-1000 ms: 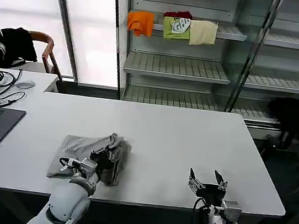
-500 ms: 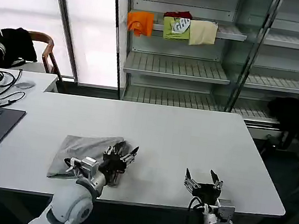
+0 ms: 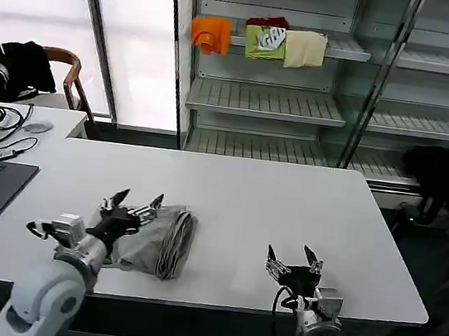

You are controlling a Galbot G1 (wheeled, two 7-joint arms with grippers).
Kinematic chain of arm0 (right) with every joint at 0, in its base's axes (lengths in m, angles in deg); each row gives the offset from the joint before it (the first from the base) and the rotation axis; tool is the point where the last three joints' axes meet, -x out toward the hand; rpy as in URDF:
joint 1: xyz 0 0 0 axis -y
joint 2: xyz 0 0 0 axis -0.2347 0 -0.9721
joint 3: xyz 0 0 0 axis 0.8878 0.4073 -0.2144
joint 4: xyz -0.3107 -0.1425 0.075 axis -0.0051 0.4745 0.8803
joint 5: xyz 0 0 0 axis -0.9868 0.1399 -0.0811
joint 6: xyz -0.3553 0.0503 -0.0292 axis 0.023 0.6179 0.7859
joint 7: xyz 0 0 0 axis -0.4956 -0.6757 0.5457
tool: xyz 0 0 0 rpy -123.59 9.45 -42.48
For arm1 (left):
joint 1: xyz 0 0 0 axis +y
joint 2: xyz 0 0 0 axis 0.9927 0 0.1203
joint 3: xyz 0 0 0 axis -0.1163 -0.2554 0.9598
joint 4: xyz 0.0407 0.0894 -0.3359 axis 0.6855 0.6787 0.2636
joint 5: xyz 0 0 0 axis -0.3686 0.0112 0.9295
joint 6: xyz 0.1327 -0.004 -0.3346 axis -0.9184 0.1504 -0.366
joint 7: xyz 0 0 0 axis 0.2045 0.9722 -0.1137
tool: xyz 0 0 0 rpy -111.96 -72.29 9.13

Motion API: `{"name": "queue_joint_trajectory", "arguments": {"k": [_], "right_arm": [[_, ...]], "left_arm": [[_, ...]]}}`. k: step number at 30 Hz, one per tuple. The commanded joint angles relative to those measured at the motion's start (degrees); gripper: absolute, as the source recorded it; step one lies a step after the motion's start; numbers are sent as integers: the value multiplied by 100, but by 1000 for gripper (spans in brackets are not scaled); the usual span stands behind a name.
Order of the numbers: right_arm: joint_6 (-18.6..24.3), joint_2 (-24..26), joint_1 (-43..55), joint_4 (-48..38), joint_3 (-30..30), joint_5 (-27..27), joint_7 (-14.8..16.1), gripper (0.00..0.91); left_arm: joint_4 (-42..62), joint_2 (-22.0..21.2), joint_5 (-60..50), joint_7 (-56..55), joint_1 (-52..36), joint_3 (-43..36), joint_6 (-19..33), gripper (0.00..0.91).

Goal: Fold and organize the clothes.

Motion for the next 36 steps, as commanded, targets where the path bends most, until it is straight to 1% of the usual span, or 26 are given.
{"name": "queue_joint_trajectory", "arguments": {"k": [1,9,18,29,36], "right_arm": [[-26,27,270,-63,150,55,-1,907],[-29,63,262,-67,160,71,9,907],[-41,72,255,-65,151,79,7,907],[-53,91,227,-45,126,74,14,907],[-55,78,225,-50,125,64,20,907]], "left_arm": [[382,316,381,-55,523,1383,-105,907],[995,147,110,295,599,1435,49,907],[1390,51,59,611,638,1339,92,907],[1671,-68,-32,778,647,1191,211,907],[1678,-90,-30,863,660,1107,216,907]]}}
